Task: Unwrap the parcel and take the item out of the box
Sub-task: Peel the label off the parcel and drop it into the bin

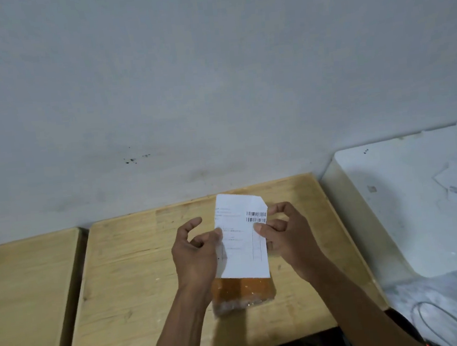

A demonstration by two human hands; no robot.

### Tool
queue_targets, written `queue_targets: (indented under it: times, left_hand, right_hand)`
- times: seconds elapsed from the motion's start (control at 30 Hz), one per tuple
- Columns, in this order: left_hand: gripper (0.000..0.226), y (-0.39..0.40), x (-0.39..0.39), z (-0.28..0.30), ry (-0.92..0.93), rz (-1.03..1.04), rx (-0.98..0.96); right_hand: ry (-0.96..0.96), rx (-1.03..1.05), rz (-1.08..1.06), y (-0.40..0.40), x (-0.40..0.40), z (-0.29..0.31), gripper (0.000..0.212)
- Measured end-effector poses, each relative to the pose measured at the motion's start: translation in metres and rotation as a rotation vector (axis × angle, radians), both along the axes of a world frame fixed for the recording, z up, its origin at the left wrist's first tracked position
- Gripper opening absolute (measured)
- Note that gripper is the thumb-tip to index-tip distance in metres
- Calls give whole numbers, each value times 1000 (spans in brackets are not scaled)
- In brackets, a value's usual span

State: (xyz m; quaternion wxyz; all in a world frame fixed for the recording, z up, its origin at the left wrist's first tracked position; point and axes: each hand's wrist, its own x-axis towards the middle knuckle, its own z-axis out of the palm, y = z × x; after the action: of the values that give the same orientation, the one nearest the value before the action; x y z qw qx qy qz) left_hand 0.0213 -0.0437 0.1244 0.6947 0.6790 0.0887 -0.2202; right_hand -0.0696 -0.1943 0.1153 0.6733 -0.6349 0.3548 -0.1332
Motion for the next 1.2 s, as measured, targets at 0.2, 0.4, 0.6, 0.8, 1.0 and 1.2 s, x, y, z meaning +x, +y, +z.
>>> queue_targets:
  times: [0.2, 0.4, 0.6, 0.8, 1.0, 1.2]
  left_hand:
    - [19, 0, -2, 5, -64, -124, -13]
    - [19, -5, 3, 12, -99, -106, -24]
    - [27, -2, 10, 19, -179, -150, 31]
    - [32, 4, 19, 17, -340, -277, 227]
    - [21, 1, 19, 20, -535, -271, 406]
    - [6, -2, 22, 20, -496, -233, 448]
  right_hand:
    - [-8, 318, -116, -2, 3, 9, 17]
    - [-25, 262, -132, -1, 8, 15, 19]
    - [-90, 230, -21, -6, 10, 18, 16]
    - [-31, -112, 162, -7, 12, 28, 44]
    - [78, -489, 175, -5, 19, 31, 30]
    - [78, -851, 198, -8, 25, 13, 9]
